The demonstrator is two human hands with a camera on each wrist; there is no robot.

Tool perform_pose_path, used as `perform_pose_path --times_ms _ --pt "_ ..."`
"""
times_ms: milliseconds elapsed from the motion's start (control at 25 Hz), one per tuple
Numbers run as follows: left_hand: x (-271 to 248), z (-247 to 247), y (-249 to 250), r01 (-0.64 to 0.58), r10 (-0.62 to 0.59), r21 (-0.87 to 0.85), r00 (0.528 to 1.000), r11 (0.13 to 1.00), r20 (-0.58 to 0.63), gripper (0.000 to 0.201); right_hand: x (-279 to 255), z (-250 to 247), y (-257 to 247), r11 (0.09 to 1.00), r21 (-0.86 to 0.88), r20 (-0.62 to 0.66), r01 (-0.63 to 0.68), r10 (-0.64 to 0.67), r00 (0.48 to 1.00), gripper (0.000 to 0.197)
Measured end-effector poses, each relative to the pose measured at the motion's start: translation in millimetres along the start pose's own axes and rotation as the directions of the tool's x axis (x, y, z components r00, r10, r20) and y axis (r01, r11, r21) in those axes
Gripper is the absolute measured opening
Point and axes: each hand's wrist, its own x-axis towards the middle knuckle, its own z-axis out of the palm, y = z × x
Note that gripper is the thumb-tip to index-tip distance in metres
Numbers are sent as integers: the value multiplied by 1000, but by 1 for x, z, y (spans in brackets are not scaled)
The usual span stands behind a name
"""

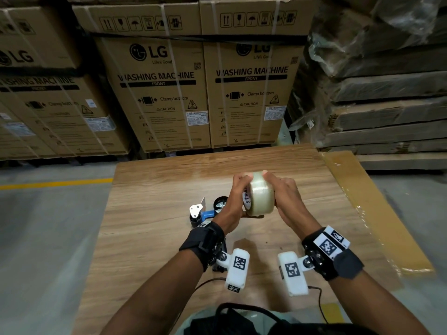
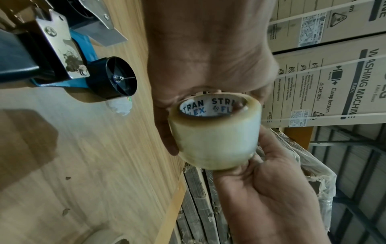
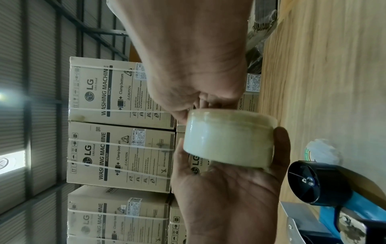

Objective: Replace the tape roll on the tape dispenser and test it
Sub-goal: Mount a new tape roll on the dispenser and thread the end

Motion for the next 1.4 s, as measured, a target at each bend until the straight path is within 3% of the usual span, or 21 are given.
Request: perform_pose_path --times_ms 80,120,280,360,480,640,800,1000,1120,1240,1360,1400 --pt "1 -7 -4 -13 13 -2 997 1000 82 42 2 -1 4 999 -2 -27 -32 32 999 57" --pt "2 -10 -6 -20 19 10 995 1000 96 46 1 -2 4 999 4 9 -48 48 999 53" --pt "7 -14 -8 6 -4 -36 999 999 45 44 -6 -4 -5 997 14 263 -79 72 962 25" --pt "10 -15 -9 44 -44 -43 999 998 8 53 -6 -4 -4 998 -8 317 -56 56 947 28" --pt "12 -12 -10 123 -123 -7 992 992 -28 85 -7 0 -4 999 -28 194 -19 24 981 36" --pt "5 -10 -12 -27 28 -10 997 1000 75 56 -1 5 3 999 1 17 -48 48 999 52" --pt "7 -18 -14 -27 29 -23 995 999 98 55 -2 0 2 994 57 175 -94 83 981 40" --pt "9 -13 -11 98 -99 59 995 993 15 87 -7 0 4 999 -48 274 -16 28 961 31" --pt "10 -8 -12 60 -60 23 998 998 -9 74 -10 1 5 999 -39 171 15 -8 985 40" --pt "4 -4 -11 -19 18 3 999 1000 47 53 -11 2 5 1000 22 70 -1 -1 998 38" --pt "2 -4 -14 -39 37 68 999 997 32 31 -12 4 3 1000 4 86 7 -8 996 37" --pt "3 -4 -15 -24 23 95 1000 995 3 33 -13 4 3 1000 -3 123 12 -12 992 35"
